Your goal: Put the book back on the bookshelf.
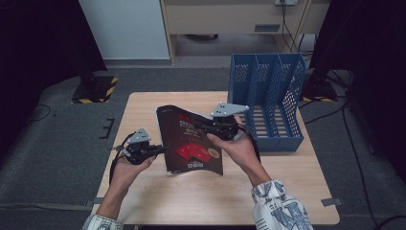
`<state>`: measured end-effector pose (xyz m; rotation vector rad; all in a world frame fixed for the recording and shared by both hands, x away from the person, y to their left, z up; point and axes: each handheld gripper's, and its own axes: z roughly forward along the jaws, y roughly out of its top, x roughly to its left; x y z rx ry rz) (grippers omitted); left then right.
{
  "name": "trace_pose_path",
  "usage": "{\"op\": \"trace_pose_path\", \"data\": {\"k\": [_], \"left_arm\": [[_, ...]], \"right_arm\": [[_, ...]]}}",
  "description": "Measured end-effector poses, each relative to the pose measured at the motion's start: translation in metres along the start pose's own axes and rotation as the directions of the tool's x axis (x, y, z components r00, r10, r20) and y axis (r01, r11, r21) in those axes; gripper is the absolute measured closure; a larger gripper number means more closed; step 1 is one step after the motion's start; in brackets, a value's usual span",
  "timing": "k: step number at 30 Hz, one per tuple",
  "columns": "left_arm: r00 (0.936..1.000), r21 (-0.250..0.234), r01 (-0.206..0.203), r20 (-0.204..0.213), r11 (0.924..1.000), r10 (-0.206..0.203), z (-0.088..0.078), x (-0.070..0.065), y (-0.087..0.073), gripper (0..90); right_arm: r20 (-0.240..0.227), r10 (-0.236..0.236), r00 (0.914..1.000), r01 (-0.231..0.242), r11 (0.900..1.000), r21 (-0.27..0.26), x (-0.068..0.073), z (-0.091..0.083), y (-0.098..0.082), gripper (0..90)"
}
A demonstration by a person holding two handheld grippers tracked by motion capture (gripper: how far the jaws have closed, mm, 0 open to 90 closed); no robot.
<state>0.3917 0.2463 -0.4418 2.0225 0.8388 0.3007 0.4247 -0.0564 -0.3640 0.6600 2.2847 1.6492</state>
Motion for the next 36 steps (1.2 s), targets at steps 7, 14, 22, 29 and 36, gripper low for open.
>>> {"op": "trace_pose_path", "data": {"k": [7, 14, 22, 29, 36], "left_arm": [[1.0000, -0.006, 0.005, 0.002, 1.0000, -0.005, 0.000, 0.000, -0.001, 87.4], [0.9973, -0.043, 0.071, -0.017, 0.9965, -0.072, 0.001, 0.004, -0.005, 67.5], [0.9928, -0.027, 0.075, -0.092, 0.9968, -0.077, 0.009, 0.005, -0.012, 31.8], [0.9801, 0.019, 0.101, -0.174, 0.9947, -0.096, 0.020, 0.008, -0.029, 16.6], [0.9724, 0.028, 0.140, -0.192, 0.9897, -0.133, 0.024, 0.014, -0.038, 5.9]], "right_arm": [[0.007, 0.004, 1.0000, -0.004, 1.000, -0.022, 0.000, 0.000, 0.000, 86.9], [0.006, 0.007, 1.0000, -0.007, 0.999, -0.036, 0.001, -0.001, 0.002, 87.1], [0.012, 0.005, 0.9999, -0.005, 0.999, -0.042, 0.003, -0.002, 0.007, 87.1], [0.037, -0.007, 0.9993, 0.009, 0.999, -0.049, 0.004, -0.003, 0.020, 87.1], [0.077, 0.005, 0.9970, 0.000, 0.998, -0.059, 0.001, -0.004, 0.028, 87.1]]}}
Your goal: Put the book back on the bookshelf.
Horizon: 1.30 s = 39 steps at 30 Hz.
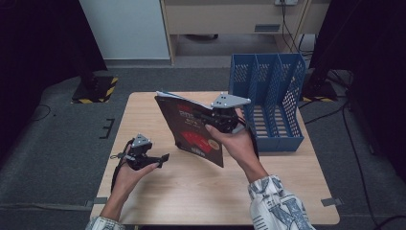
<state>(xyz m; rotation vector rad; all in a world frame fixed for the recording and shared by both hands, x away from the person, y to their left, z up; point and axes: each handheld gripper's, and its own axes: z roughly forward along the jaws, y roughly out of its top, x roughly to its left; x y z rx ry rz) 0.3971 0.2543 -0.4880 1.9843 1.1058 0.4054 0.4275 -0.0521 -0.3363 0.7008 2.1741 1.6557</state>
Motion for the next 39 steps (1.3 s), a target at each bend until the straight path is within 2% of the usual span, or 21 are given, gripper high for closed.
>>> {"op": "trace_pose_path", "data": {"k": [5, 7, 9, 14, 15, 19, 24, 33, 39], "left_arm": [[0.9995, 0.004, 0.016, -0.029, 0.9999, -0.016, 0.005, 0.007, -0.012, 5.2], [0.9988, 0.028, 0.020, -0.046, 0.9994, -0.019, 0.006, 0.010, -0.016, 5.1], [0.9987, 0.030, 0.024, -0.046, 0.9992, -0.023, 0.006, 0.011, -0.017, 5.1], [0.9987, 0.049, 0.011, -0.050, 0.9987, -0.009, 0.008, 0.011, -0.020, 4.9], [0.9984, 0.069, 0.000, -0.056, 0.9976, 0.004, 0.011, 0.010, -0.022, 4.9], [0.9978, 0.086, -0.007, -0.064, 0.9962, 0.012, 0.013, 0.010, -0.023, 5.0], [0.9969, 0.083, 0.008, -0.079, 0.9965, -0.001, 0.013, 0.012, -0.025, 5.0], [0.9970, 0.095, 0.003, -0.077, 0.9954, 0.005, 0.015, 0.011, -0.026, 4.8], [0.9968, 0.104, -0.006, -0.078, 0.9945, 0.014, 0.016, 0.010, -0.027, 4.8]], "right_arm": [[0.023, 0.011, 0.9997, -0.011, 1.000, -0.012, -0.003, -0.002, 0.008, 87.1], [0.045, 0.027, 0.9987, -0.026, 0.999, -0.018, -0.005, -0.003, 0.013, 87.1], [0.051, 0.027, 0.9983, -0.026, 1.000, -0.018, -0.005, -0.003, 0.015, 87.1], [0.079, 0.025, 0.9966, -0.024, 1.000, -0.013, -0.005, -0.004, 0.024, 87.1], [0.088, 0.027, 0.9957, -0.026, 1.000, -0.016, -0.005, -0.005, 0.028, 87.1], [0.090, 0.041, 0.9951, -0.039, 0.999, -0.026, -0.007, -0.007, 0.035, 87.1], [0.094, 0.065, 0.9934, -0.061, 0.997, -0.042, -0.006, -0.010, 0.044, 87.1], [0.111, 0.046, 0.9928, -0.040, 0.998, -0.056, -0.004, -0.015, 0.062, 87.1], [0.126, 0.035, 0.9914, -0.027, 0.998, -0.061, -0.008, -0.024, 0.070, 87.1]]}}
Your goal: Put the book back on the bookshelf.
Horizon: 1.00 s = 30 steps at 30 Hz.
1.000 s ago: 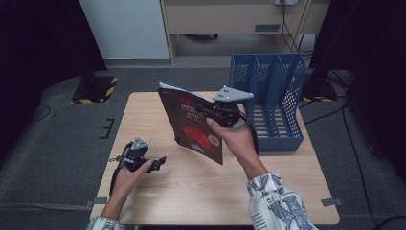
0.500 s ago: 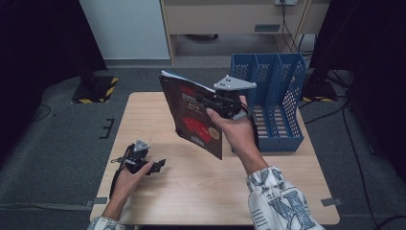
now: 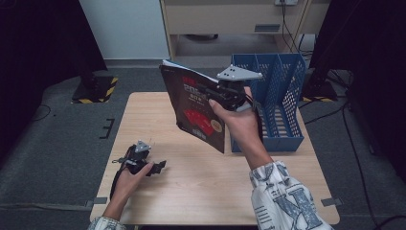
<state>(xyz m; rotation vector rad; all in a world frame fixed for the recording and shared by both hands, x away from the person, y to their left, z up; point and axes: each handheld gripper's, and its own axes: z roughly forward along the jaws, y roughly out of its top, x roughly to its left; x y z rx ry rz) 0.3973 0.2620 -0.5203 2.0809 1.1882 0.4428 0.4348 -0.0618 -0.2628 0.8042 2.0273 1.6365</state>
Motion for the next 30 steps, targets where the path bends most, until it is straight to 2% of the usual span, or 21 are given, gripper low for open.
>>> {"op": "trace_pose_path", "data": {"k": [9, 11, 15, 18, 30], "left_arm": [[1.0000, 0.017, 0.003, 0.003, 0.9999, -0.003, 0.003, -0.001, -0.002, 4.7], [0.9999, 0.022, 0.001, 0.014, 0.9997, -0.001, 0.004, -0.001, -0.002, 3.8], [1.0000, 0.024, 0.001, 0.010, 0.9997, -0.001, 0.005, -0.002, -0.003, 3.7], [1.0000, 0.041, 0.001, 0.002, 0.9992, -0.001, 0.007, -0.001, -0.004, 3.8], [1.0000, 0.057, -0.009, -0.002, 0.9983, 0.009, 0.009, -0.003, -0.005, 3.5]], "right_arm": [[0.027, 0.002, 0.9996, -0.002, 1.000, -0.015, -0.011, -0.017, 0.010, 87.1], [0.038, 0.020, 0.9991, -0.019, 0.999, -0.026, -0.015, -0.024, 0.010, 87.1], [0.050, 0.031, 0.9982, -0.029, 0.999, -0.039, -0.021, -0.028, 0.011, 87.1], [0.065, 0.034, 0.9973, -0.031, 0.999, -0.035, -0.026, -0.033, 0.012, 87.1], [0.107, 0.041, 0.9934, -0.038, 0.999, -0.031, -0.043, -0.054, 0.011, 87.2]]}}
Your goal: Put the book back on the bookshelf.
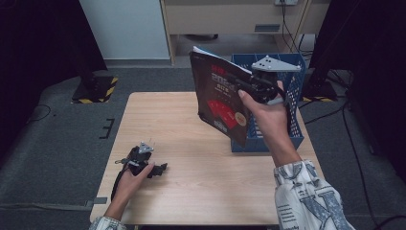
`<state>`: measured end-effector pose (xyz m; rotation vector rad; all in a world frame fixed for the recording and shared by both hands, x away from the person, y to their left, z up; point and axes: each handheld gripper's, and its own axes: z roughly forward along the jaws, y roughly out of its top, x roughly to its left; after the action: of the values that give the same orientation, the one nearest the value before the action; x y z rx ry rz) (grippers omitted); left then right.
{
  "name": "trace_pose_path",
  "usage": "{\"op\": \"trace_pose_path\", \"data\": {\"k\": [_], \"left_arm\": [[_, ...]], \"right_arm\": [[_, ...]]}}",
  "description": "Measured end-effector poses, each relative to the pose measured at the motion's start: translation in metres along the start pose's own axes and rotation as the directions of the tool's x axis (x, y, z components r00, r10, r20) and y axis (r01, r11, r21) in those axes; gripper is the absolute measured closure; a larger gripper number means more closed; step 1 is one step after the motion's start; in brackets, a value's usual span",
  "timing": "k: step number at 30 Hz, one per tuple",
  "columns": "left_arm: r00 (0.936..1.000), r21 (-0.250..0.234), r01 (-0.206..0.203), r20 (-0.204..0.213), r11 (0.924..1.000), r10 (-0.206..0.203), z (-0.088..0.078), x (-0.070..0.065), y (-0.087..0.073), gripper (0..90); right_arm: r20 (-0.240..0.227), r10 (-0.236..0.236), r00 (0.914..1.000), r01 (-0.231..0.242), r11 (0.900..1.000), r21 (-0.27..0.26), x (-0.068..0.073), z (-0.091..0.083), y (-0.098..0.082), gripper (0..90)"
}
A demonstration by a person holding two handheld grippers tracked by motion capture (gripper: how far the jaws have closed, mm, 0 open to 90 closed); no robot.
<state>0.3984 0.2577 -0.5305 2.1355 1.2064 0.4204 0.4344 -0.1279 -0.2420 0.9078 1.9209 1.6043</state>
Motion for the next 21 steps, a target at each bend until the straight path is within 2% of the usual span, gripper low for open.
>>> {"op": "trace_pose_path", "data": {"k": [11, 16, 21], "left_arm": [[0.9999, -0.011, -0.011, -0.004, 0.9999, 0.011, 0.001, -0.001, -0.002, 2.4], [0.9993, -0.014, -0.035, -0.013, 0.9993, 0.035, 0.002, -0.003, -0.003, 0.5], [0.9993, -0.026, -0.035, -0.013, 0.9991, 0.035, 0.003, -0.003, -0.005, 0.0]], "right_arm": [[0.037, 0.020, 0.9991, -0.020, 1.000, -0.012, -0.018, -0.020, -0.001, 87.1], [0.068, 0.022, 0.9975, -0.021, 1.000, -0.012, -0.028, -0.032, -0.003, 87.1], [0.082, 0.030, 0.9961, -0.029, 1.000, -0.010, -0.035, -0.040, -0.007, 87.1]]}}
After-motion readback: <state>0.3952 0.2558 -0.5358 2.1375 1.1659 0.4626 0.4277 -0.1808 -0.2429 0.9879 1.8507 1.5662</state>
